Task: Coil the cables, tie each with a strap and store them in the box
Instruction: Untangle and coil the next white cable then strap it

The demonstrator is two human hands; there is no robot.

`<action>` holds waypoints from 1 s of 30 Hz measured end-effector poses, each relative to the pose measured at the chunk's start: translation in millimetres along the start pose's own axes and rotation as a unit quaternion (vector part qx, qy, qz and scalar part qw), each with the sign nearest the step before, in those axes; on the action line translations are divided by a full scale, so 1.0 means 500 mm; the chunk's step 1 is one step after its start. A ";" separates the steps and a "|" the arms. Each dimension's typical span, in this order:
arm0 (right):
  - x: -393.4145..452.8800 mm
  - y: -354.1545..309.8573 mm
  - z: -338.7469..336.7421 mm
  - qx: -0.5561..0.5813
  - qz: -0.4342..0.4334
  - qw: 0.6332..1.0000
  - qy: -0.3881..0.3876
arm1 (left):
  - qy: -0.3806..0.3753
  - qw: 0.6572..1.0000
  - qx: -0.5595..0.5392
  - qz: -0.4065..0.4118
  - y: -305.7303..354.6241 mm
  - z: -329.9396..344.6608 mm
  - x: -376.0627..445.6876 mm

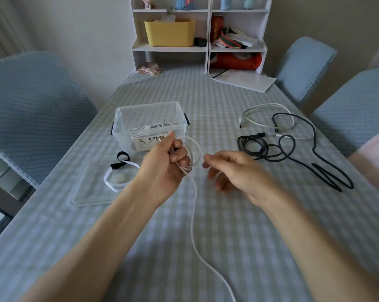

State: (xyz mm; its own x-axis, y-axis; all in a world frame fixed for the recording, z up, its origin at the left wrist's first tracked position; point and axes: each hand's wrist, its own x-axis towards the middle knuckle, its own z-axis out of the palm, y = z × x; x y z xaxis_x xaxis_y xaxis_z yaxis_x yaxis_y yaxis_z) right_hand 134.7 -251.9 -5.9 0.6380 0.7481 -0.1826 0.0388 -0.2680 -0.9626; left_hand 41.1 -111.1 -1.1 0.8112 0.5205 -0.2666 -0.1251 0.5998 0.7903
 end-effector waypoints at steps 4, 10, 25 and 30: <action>0.000 0.000 0.007 0.021 -0.026 0.999 -0.021 | -0.056 0.996 0.064 -0.030 -0.010 0.006 -0.007; 0.004 0.002 -0.001 0.083 -0.027 0.996 0.002 | -0.102 0.986 0.116 -0.067 -0.014 -0.001 -0.009; 0.009 0.010 0.006 0.120 -0.038 0.992 -0.002 | -0.128 0.986 0.014 -0.103 -0.012 0.011 -0.023; 0.008 0.014 0.005 0.092 -0.001 0.996 0.003 | -0.104 0.991 -0.054 -0.060 -0.002 0.001 0.004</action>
State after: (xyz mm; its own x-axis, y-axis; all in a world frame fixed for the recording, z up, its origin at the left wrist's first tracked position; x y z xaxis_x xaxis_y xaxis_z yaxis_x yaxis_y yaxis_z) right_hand 135.3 -249.2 -13.7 0.6434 0.7443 -0.1790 -0.1012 -0.1491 -0.9836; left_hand 42.9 -110.9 -2.2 0.9230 0.3107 -0.2270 -0.0709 0.7171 0.6934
